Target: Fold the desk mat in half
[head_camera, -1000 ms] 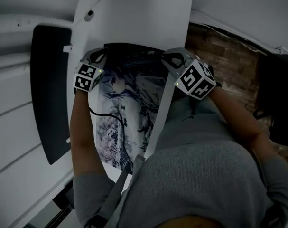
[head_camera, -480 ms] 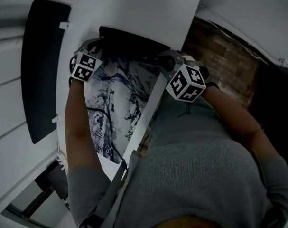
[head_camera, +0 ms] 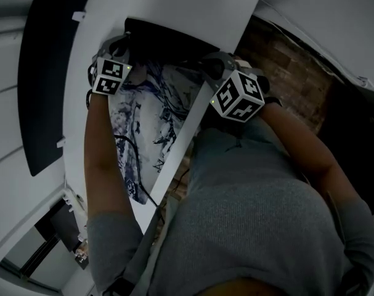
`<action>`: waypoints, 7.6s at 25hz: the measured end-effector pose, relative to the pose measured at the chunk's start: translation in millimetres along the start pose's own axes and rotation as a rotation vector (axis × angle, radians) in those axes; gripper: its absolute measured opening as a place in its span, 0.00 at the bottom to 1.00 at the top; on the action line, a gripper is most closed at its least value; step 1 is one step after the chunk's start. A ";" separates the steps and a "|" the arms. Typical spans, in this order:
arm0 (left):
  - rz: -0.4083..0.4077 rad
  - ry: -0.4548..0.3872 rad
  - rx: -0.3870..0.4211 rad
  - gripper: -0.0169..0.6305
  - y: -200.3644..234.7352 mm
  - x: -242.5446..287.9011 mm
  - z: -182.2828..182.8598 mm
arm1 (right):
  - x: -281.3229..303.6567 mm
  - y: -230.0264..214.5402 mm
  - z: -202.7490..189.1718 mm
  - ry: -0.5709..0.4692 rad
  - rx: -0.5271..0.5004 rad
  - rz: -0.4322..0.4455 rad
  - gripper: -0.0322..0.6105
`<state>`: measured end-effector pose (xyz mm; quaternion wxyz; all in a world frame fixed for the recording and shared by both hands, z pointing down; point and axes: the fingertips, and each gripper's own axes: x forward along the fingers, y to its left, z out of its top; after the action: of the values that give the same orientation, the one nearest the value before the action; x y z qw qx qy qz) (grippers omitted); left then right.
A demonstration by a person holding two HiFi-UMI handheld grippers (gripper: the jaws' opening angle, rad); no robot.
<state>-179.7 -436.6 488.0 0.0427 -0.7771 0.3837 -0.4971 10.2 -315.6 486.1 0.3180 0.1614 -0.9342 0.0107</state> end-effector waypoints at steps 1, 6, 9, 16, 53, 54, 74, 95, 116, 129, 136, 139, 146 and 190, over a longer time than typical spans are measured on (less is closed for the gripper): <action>0.005 -0.008 -0.004 0.07 0.1 -0.5 0.5 | 0.2 -0.5 0.0 0.003 0.013 -0.003 0.09; 0.022 -0.036 -0.018 0.07 -1.0 -3.9 1.6 | -1.1 -1.8 2.6 0.005 0.136 -0.041 0.09; 0.034 -0.053 -0.039 0.07 -7.1 -12.5 -7.4 | -1.9 4.6 4.7 -0.005 0.195 -0.074 0.09; 0.002 -0.090 -0.011 0.07 -28.8 -51.6 -40.3 | 3.3 56.6 12.8 0.015 0.219 -0.107 0.09; 0.040 -0.111 -0.035 0.07 -101.8 -185.8 -175.1 | 17.9 259.4 44.4 0.059 0.150 -0.141 0.09; 0.041 -0.110 -0.040 0.07 -104.0 -189.0 -177.9 | 18.0 264.5 45.0 0.061 0.149 -0.134 0.09; 0.065 -0.092 -0.071 0.07 -135.5 -243.0 -232.7 | 21.1 343.2 57.8 0.055 0.142 0.073 0.09; 0.078 -0.053 -0.067 0.08 -167.8 -302.9 -287.2 | 23.9 436.6 73.7 0.157 0.034 0.366 0.10; 0.121 0.029 -0.130 0.08 -192.9 -361.7 -354.0 | 34.9 527.3 96.8 0.237 -0.020 0.674 0.10; 0.155 0.071 -0.169 0.08 -205.3 -386.8 -380.6 | 37.7 562.8 103.7 0.248 -0.071 0.776 0.10; 0.181 0.079 -0.192 0.09 -207.0 -395.3 -388.5 | 40.3 570.2 107.1 0.232 -0.064 0.795 0.10; 0.217 0.127 -0.213 0.10 -206.3 -399.9 -397.3 | 38.9 570.4 109.3 0.227 -0.043 0.802 0.12; 0.390 0.270 -0.281 0.03 -218.7 -432.3 -428.3 | 23.9 575.1 128.6 0.151 0.046 0.934 0.19; 1.053 -0.433 -1.043 0.03 -201.2 -532.3 -117.1 | -79.3 400.4 304.8 -0.622 0.030 0.618 0.05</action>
<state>-275.0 81.6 243.1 -0.0239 -0.4915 0.8705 -0.0030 -234.2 49.8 228.7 0.0008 -0.1255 -0.9896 0.0698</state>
